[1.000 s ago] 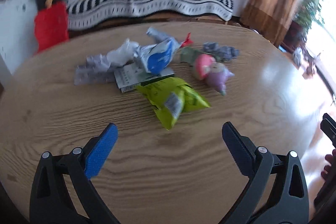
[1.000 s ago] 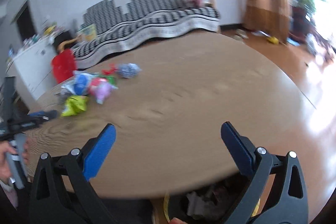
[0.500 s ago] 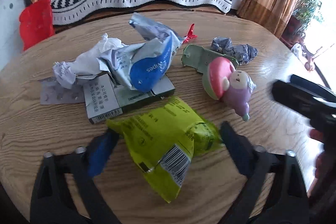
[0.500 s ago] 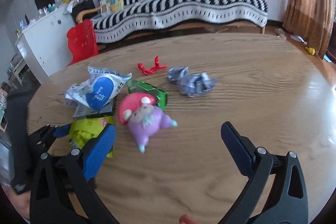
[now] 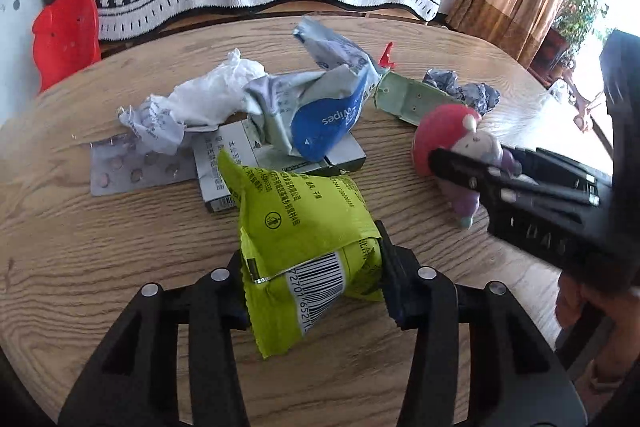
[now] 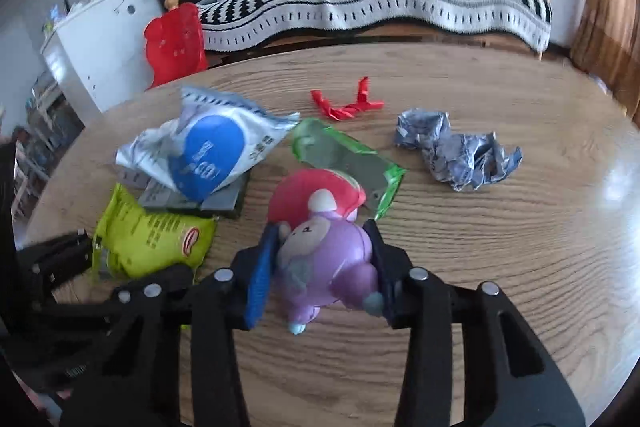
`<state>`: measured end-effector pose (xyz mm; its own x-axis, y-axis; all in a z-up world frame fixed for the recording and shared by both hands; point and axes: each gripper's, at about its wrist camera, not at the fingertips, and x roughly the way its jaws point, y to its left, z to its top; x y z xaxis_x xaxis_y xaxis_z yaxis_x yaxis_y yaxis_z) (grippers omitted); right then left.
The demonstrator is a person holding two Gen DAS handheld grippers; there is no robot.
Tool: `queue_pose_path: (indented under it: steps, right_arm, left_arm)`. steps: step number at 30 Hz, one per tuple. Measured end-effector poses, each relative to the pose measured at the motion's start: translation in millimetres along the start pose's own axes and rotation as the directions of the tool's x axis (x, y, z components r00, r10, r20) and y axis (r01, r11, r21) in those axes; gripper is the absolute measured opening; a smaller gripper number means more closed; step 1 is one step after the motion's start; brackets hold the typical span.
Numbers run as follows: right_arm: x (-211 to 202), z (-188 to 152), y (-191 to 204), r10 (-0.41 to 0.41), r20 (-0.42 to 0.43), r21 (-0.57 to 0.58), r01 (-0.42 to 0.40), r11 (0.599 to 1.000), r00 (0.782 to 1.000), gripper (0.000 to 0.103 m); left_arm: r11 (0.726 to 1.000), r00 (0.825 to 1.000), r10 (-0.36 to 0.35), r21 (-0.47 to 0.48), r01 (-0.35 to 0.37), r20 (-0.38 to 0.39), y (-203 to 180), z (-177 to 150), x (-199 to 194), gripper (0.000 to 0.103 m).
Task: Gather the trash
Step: 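Grasp the yellow-green snack bag with the left gripper while the right gripper grasps the pink toy, then lift both held items and turn toward the black bin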
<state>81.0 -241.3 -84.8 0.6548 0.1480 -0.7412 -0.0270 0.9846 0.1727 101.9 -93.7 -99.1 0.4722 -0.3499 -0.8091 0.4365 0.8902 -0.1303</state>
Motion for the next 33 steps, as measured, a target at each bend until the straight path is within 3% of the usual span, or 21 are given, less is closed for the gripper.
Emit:
queue_pose_path:
  steps: [8, 14, 33]
  right_arm:
    - [-34, -19, -8, 0.056, 0.065, 0.055, -0.059, 0.997, 0.996, 0.039]
    - [-45, -20, -2, 0.044, 0.103, 0.026, -0.047, 0.999, 0.994, 0.039]
    - [-35, -20, 7, 0.080, 0.079, 0.007, -0.081, 0.997, 0.994, 0.039]
  left_arm:
    - [1.000, 1.000, 0.011, 0.014, -0.012, 0.029, -9, -3, -11, 0.047]
    - [0.999, 0.999, 0.013, 0.049, -0.016, 0.046, -21, -9, -15, 0.047]
    - [0.999, 0.999, 0.012, 0.046, -0.014, 0.037, -18, -6, -9, 0.047]
